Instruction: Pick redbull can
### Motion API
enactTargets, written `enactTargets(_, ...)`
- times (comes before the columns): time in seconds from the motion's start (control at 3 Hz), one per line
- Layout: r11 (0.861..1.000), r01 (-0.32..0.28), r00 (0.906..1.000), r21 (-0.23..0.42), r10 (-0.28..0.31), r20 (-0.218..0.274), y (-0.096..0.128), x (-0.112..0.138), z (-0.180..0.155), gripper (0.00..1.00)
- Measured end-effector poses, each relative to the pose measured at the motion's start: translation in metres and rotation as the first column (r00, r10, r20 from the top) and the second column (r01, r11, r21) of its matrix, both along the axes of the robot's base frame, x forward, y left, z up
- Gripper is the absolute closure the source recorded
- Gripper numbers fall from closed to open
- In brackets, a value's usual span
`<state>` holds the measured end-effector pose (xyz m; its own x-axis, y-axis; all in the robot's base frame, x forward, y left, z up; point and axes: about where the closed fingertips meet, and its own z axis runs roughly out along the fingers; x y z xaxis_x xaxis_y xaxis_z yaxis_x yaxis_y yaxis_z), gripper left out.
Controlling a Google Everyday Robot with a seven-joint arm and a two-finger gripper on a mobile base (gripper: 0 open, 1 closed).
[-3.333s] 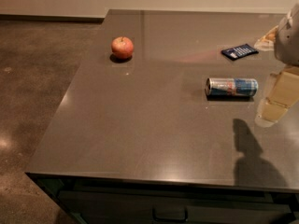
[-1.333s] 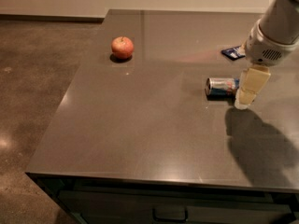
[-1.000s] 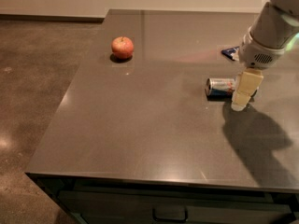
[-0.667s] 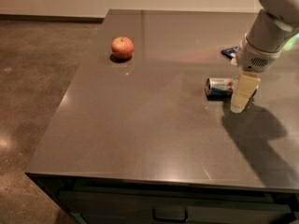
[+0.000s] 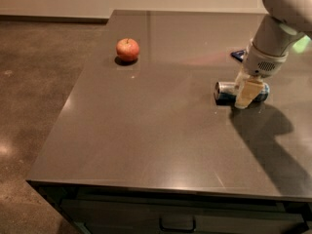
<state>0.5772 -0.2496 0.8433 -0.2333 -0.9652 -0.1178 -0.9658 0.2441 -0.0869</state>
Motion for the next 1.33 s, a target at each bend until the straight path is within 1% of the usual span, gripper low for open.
enactTargets(0.33,1.000,-0.003,0.9999,0.011,0.003,-0.012,0.000,0.003,0.003,0.63)
enactTargets(0.67,0.999,-0.025,0.9996,0.024,0.025,0.014,0.009,0.005,0.026,0.87)
enactTargets(1.0,0.996,-0.062,0.9964,0.062,0.059,0.061,0.023,0.004,0.063,1.00)
enactTargets(1.33,0.988,-0.118,0.9881,0.098,0.107,0.111,0.042,-0.002,0.103,1.00)
